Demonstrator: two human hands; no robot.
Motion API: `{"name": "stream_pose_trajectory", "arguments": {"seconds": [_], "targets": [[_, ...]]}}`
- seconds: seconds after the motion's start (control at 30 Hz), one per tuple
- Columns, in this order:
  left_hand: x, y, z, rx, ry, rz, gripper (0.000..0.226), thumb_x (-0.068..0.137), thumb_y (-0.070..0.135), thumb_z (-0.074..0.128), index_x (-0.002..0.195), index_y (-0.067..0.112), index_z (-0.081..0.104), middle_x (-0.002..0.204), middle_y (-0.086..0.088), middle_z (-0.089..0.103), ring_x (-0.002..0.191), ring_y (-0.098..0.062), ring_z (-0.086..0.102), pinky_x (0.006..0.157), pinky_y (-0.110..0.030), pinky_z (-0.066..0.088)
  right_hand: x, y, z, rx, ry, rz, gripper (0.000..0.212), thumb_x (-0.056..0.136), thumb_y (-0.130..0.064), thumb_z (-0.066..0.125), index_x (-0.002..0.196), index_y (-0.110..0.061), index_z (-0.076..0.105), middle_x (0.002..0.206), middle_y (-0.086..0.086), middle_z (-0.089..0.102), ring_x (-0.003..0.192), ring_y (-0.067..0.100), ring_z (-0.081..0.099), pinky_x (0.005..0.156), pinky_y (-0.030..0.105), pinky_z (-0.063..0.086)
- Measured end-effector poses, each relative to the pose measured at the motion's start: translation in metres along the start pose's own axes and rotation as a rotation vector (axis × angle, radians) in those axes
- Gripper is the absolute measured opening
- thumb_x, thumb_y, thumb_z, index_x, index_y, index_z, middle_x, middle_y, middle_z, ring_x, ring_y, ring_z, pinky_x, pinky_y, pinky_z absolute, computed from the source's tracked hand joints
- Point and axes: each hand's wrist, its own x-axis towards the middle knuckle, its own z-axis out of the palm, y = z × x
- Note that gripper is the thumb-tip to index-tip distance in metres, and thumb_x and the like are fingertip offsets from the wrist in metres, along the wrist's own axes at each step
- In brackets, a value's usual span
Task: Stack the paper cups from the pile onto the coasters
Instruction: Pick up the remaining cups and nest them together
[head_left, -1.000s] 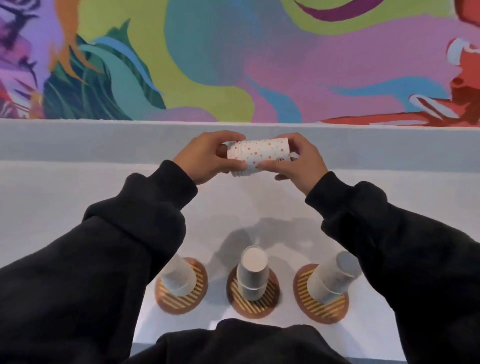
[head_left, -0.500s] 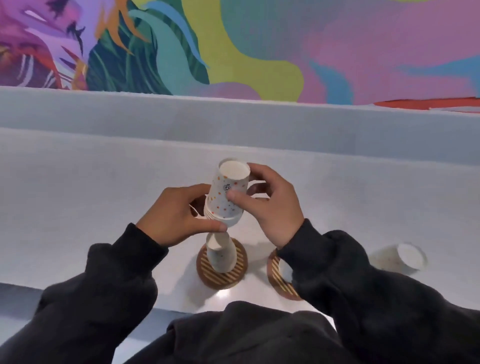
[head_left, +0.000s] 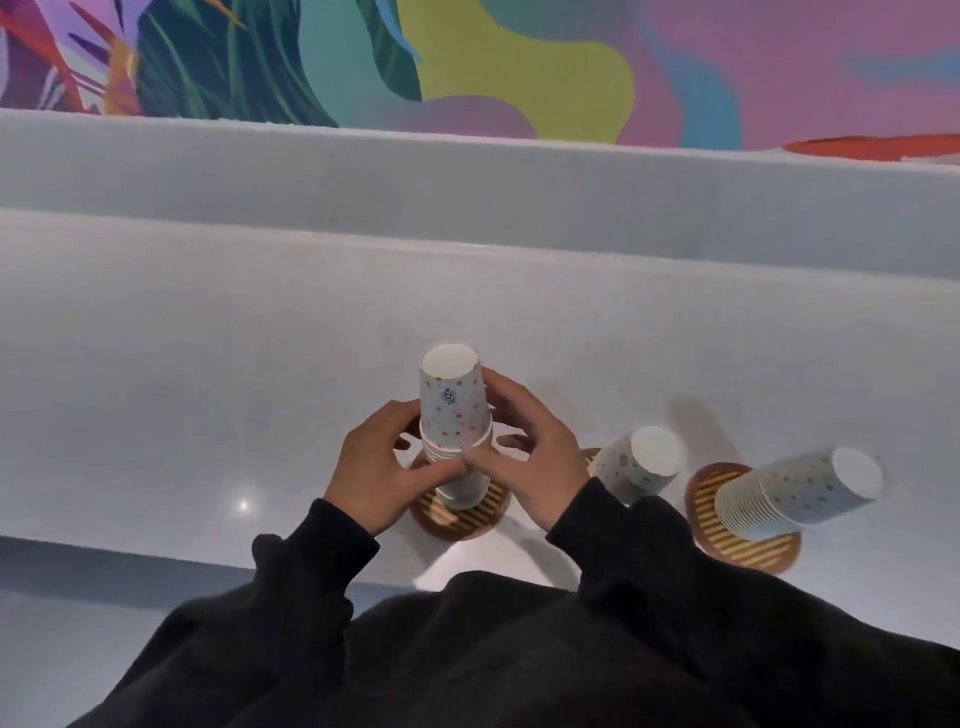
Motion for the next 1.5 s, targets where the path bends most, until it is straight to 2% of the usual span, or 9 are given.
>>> {"name": "stream_pose_trajectory", "arguments": {"seconds": [0.23,0.37,0.53,0.63,0.77,0.83,0.93,1.13,1.5], "targets": [[-0.009,-0.018,0.005,0.078,-0.048,0.039,0.072,0.066,0.085,0.071,0.123,0.042,0.061,0.116,0.021,0.065,0.104,-0.004,0.061,0.083,-0.024,0.050,-0.011,0.026,0.007,-0.005,-0.014,0.035,0.079,0.083,-0.018,0.084,0.136,-0.062,0.044,0.138,-0.031,0.058,0.129,-0.009,0.052,0.101,0.013,0.047],[-0.014,-0.030,0.016,0.094,-0.083,0.011,0.075,0.066,0.086,0.070,0.127,0.043,0.057,0.122,0.018,0.063,0.106,-0.002,0.059,0.088,-0.025,0.050,-0.015,0.048,0.016,-0.005,0.002,0.080,0.076,0.084,-0.019,0.083,0.134,-0.062,0.047,0.138,-0.028,0.059,0.130,-0.007,0.053,0.106,0.020,0.048],[-0.018,-0.045,0.032,0.081,-0.083,-0.056,0.077,0.067,0.078,0.076,0.129,0.038,0.057,0.122,0.019,0.061,0.107,-0.002,0.058,0.091,-0.028,0.052,-0.014,0.075,0.021,0.008,0.028,0.163,0.063,0.085,-0.018,0.080,0.133,-0.049,0.055,0.133,-0.022,0.063,0.126,0.000,0.058,0.107,0.033,0.052],[-0.019,-0.047,0.038,0.056,-0.071,-0.097,0.079,0.067,0.068,0.083,0.133,0.035,0.055,0.124,0.021,0.059,0.110,-0.003,0.059,0.093,-0.025,0.050,-0.013,0.082,0.021,0.021,0.021,0.208,0.061,0.086,-0.014,0.080,0.129,-0.051,0.056,0.129,-0.024,0.064,0.124,-0.006,0.057,0.104,0.026,0.051],[-0.019,-0.048,0.043,0.013,-0.107,-0.133,0.074,0.072,0.051,0.088,0.134,0.042,0.048,0.119,0.028,0.057,0.102,0.010,0.056,0.089,-0.012,0.042,-0.013,0.089,0.026,0.054,0.028,0.251,0.064,0.084,-0.013,0.082,0.125,-0.055,0.055,0.125,-0.028,0.062,0.121,-0.008,0.056,0.093,0.014,0.051],[-0.020,-0.050,0.047,0.003,-0.119,-0.161,0.072,0.073,0.049,0.089,0.132,0.043,0.047,0.115,0.027,0.059,0.100,0.006,0.060,0.090,-0.016,0.048,-0.012,0.092,0.027,0.077,0.035,0.265,0.065,0.084,-0.012,0.083,0.125,-0.054,0.056,0.125,-0.027,0.063,0.120,-0.008,0.057,0.090,0.012,0.052],[-0.021,-0.057,0.051,0.004,-0.110,-0.196,0.073,0.075,0.046,0.089,0.136,0.037,0.051,0.115,0.021,0.062,0.103,-0.007,0.063,0.094,-0.028,0.054,-0.011,0.095,0.029,0.106,0.038,0.271,0.064,0.084,-0.011,0.082,0.129,-0.049,0.057,0.127,-0.024,0.063,0.123,-0.001,0.058,0.092,0.015,0.053],[-0.021,-0.058,0.053,0.003,-0.102,-0.214,0.074,0.073,0.049,0.089,0.135,0.040,0.049,0.114,0.017,0.065,0.105,-0.014,0.067,0.095,-0.034,0.057,-0.008,0.099,0.031,0.140,0.042,0.312,0.061,0.082,-0.018,0.084,0.124,-0.055,0.059,0.126,-0.025,0.065,0.122,0.004,0.061,0.101,0.030,0.056],[-0.020,-0.062,0.058,0.063,-0.100,-0.233,0.069,0.073,0.045,0.090,0.129,0.041,0.049,0.106,0.018,0.067,0.097,-0.012,0.069,0.090,-0.037,0.060,-0.009,0.102,0.030,0.150,0.004,0.305,0.065,0.084,-0.021,0.083,0.136,-0.047,0.054,0.135,-0.014,0.064,0.127,0.010,0.061,0.106,0.040,0.054]]}}
